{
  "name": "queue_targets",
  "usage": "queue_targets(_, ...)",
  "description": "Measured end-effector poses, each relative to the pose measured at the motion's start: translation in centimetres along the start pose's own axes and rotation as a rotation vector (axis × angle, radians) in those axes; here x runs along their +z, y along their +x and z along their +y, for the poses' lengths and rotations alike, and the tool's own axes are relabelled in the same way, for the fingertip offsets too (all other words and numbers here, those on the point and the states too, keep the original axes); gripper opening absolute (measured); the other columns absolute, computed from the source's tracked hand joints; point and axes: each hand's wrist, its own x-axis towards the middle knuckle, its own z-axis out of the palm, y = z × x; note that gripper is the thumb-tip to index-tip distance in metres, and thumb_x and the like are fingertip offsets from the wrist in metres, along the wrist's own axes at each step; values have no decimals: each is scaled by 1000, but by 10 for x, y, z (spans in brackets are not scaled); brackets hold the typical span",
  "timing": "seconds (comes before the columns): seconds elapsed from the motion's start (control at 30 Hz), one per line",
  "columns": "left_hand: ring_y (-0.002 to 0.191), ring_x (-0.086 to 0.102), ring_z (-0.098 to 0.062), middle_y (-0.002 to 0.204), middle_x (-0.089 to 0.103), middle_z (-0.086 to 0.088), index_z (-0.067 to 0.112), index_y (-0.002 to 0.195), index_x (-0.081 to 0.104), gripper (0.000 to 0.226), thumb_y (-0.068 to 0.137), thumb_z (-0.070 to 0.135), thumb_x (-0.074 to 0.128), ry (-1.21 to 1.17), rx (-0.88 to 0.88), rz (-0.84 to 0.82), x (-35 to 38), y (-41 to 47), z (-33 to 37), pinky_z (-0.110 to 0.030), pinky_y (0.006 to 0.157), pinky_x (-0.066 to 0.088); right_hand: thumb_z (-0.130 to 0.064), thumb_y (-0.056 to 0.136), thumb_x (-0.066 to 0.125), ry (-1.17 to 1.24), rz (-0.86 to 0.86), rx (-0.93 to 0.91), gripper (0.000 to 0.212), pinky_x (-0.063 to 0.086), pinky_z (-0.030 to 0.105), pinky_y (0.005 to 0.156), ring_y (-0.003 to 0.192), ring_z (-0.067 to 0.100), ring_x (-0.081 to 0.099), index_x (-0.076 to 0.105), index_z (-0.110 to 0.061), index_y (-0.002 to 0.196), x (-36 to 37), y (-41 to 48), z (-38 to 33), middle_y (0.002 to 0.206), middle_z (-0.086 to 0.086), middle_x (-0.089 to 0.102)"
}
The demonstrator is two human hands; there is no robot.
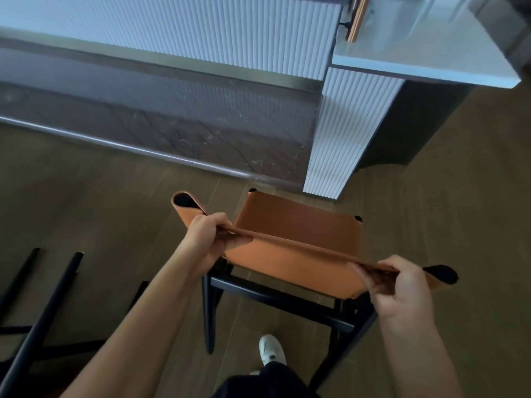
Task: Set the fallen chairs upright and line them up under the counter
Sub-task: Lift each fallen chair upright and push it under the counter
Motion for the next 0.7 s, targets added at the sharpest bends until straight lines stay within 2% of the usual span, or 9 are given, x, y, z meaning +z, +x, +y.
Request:
queue_targets(0.07,64,66,-39,74,52,-18,3,70,46,22,88,-9,41,-1,-4,30,-8,11,14,-42,56,58,9,88,46,21,15,32,21,56,53,84,71,25,62,44,-9,77,20,6,7,77,11,53)
queue_targets(0.17,69,63,-43,76,51,-19,2,71,45,20,88,-9,40,-27,-4,87,-24,31,35,-42,52,58,10,84,47,12,-8,33,21,58,56,75,62,25,63,44,-9,78,50,21,23,71,10,53)
queue_targets(0.23,65,65,-43,75,53,-21,1,74,45,18,88,-9,40,-21,-11,105,-37,44,50,-41,51,57,11,84,48,-10,-25,49,20,58,57,73,65,26,63,44,-9,80,69,23,35,73,11,52)
queue_targets(0.37,70,68,-43,83,55,-27,-1,81,45,12,90,-6,41,2,-11,74,-66,75,89,-39,53,58,13,82,49,21,-39,56,26,59,58,65,80,32,62,46,-7,98,119,27,63,84,14,52)
queue_targets(0.47,63,70,-36,81,54,-24,1,76,45,17,91,-5,41,-1,39,55,-88,105,121,-40,56,59,12,83,50,27,-40,63,22,57,60,68,86,34,62,45,-9,87,160,30,84,87,15,52)
queue_targets(0.53,64,70,-37,81,54,-23,1,75,46,19,92,-3,41,8,53,39,-101,120,135,-40,58,59,13,83,49,37,-40,79,22,57,61,69,84,35,64,45,-8,87,182,32,97,88,16,54)
queue_targets(0.7,60,67,-36,77,49,-17,3,72,43,24,94,-4,37,10,41,68,-132,148,153,-36,53,58,13,86,45,-11,-47,107,21,59,55,64,65,28,64,45,-8,87,216,35,136,79,14,53)
